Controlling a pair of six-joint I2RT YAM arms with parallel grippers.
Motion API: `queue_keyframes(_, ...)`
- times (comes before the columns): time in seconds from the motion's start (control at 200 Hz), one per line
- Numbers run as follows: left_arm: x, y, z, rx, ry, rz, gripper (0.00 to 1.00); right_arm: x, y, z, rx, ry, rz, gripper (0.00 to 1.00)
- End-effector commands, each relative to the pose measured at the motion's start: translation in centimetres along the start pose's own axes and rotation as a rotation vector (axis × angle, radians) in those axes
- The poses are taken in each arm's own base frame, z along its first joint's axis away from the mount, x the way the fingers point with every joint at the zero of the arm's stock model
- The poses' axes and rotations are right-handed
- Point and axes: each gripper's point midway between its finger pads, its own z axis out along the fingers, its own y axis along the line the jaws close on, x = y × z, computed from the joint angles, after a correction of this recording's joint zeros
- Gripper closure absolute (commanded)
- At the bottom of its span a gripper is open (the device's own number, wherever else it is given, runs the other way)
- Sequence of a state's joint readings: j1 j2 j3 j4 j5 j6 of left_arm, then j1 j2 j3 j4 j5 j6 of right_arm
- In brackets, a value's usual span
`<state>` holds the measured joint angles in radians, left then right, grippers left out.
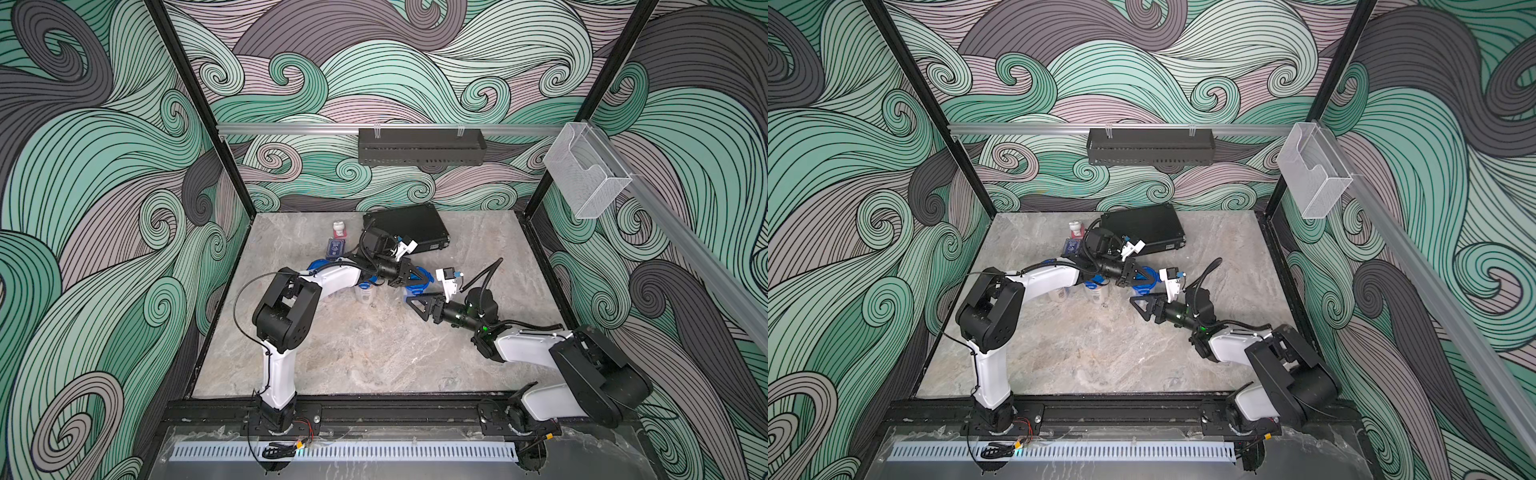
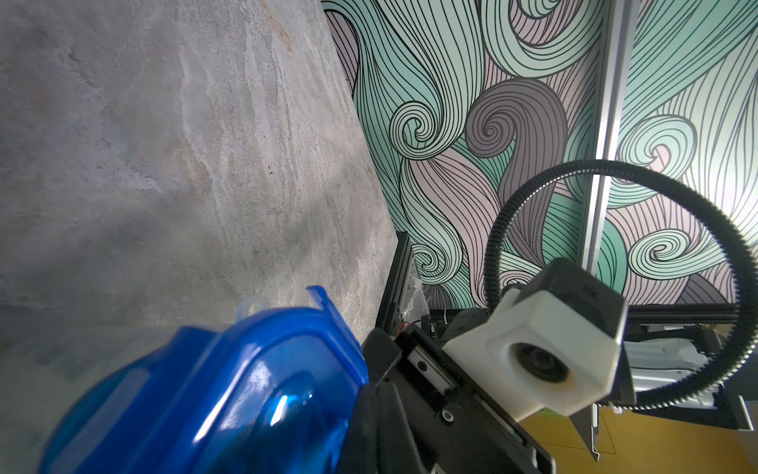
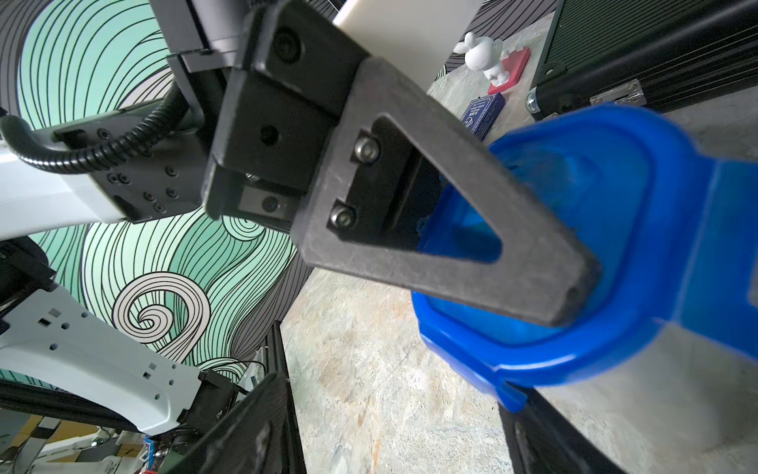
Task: Take out toiletry kits
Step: Unfasten the latch on the container.
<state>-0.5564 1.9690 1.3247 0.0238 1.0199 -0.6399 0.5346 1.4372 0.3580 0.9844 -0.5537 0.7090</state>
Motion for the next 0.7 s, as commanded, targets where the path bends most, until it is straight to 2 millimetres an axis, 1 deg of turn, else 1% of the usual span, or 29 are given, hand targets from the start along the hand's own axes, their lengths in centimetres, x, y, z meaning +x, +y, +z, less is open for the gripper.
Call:
queue_keyframes(0.0, 6.0, 11.5, 1.2, -0.280, 0.086, -0.280, 1.00, -3.5, 3.6, -0.3, -0.131, -0.124, -0.118, 0.19)
queue_keyframes(0.18, 6.4, 12.1, 1.3, -0.292, 0.089, -0.287, 1.00, -3.9, 5.3, -0.8, -0.203, -0.144, -0.165, 0.19)
queue_keyframes(0.305, 6.4, 12.2, 1.3, -0.297, 0.088, -0.288, 1.00, -4.1, 6.1, -1.3, -0.234, -0.162, -0.190, 0.20)
queue_keyframes(0.455, 6.4, 12.4, 1.3, -0.310, 0.088, -0.282, 1.00, -3.9, 6.5, -1.5, -0.254, -0.162, -0.213, 0.20)
queue_keyframes(0.57, 6.5, 12.7, 1.3, -0.319, 0.090, -0.285, 1.00, -3.9, 7.4, -1.9, -0.298, -0.177, -0.235, 0.20)
queue_keyframes(0.695, 6.6, 12.8, 1.1, -0.342, 0.090, -0.277, 1.00, -3.5, 7.3, -1.6, -0.300, -0.151, -0.228, 0.20)
